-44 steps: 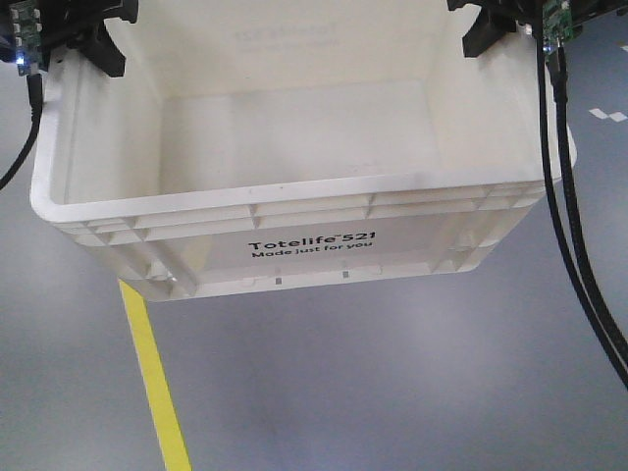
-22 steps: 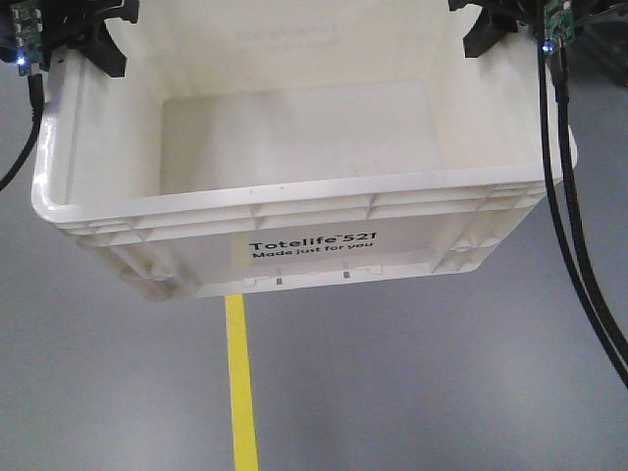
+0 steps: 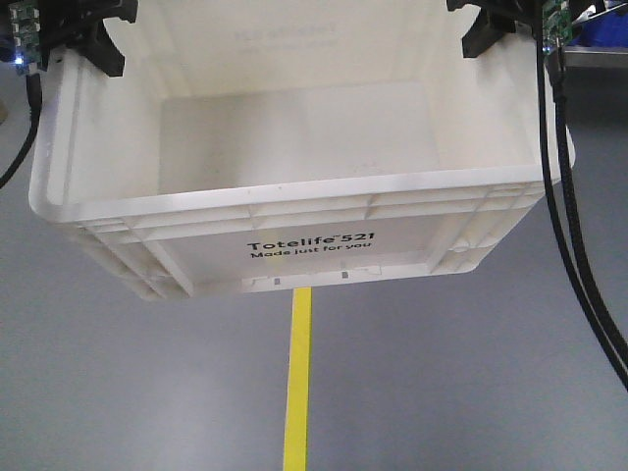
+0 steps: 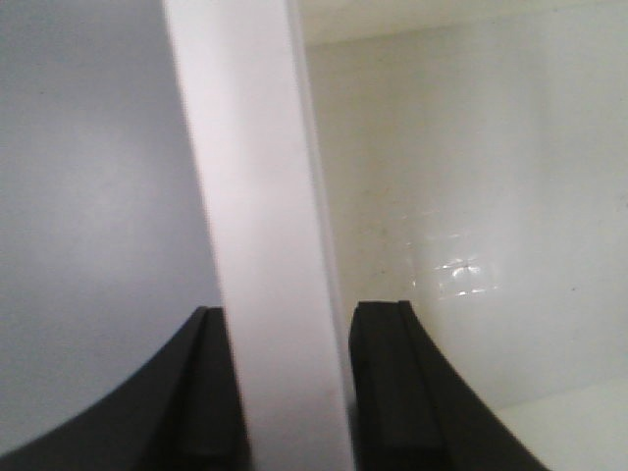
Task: Place moving items into box and shelve
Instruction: 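Hold the tote with both grippers while the base drives away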
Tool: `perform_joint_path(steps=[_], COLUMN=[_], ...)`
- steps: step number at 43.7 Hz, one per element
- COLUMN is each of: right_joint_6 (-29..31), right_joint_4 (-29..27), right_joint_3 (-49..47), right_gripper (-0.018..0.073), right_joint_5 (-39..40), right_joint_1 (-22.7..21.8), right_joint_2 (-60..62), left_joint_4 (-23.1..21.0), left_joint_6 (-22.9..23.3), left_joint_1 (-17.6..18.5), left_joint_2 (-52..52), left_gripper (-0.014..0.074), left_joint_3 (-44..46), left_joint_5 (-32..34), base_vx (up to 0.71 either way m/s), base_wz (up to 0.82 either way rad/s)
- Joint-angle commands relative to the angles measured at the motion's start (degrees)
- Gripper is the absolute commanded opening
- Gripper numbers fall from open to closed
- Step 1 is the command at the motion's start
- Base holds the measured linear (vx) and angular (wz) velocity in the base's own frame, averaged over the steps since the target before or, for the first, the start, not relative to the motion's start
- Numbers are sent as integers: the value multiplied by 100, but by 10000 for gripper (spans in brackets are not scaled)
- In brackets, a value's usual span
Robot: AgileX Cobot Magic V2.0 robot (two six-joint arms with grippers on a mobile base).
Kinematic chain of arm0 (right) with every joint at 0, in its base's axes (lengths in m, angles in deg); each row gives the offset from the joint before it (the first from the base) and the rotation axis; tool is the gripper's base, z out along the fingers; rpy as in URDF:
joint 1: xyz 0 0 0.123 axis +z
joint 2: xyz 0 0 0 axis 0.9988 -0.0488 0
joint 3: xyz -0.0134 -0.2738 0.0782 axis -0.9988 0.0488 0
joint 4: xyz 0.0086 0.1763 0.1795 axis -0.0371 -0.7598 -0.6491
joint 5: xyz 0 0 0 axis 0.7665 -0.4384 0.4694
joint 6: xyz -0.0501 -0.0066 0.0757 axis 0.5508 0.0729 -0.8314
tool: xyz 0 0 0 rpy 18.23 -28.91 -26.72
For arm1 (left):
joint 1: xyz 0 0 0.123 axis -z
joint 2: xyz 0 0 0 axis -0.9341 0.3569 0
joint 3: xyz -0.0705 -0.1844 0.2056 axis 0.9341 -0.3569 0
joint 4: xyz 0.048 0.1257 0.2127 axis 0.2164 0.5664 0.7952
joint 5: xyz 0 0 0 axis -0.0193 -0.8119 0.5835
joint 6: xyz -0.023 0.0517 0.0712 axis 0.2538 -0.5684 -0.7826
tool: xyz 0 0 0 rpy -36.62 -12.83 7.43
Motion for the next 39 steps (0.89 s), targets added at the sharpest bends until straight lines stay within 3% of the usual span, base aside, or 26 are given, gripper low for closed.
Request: perform_joint_path(steps=[1,39], right_joint_6=[357,357], right_joint_4=[-1260,-1260], right_joint_3=[-283,-283], right_gripper=[-3,-3], right_joint_5=[94,94], right_joint_1=[60,60], right_joint_2=[488,488], left_joint_4=[-135,-155], left_joint_6=[-49,-49], left_joint_1=[-1,-1], left_joint_2=[-255,-261], left_gripper=[-6,-6], left_joint_3=[204,204], left_joint_5=[466,466], base_vx=[24,36], base_wz=[42,12])
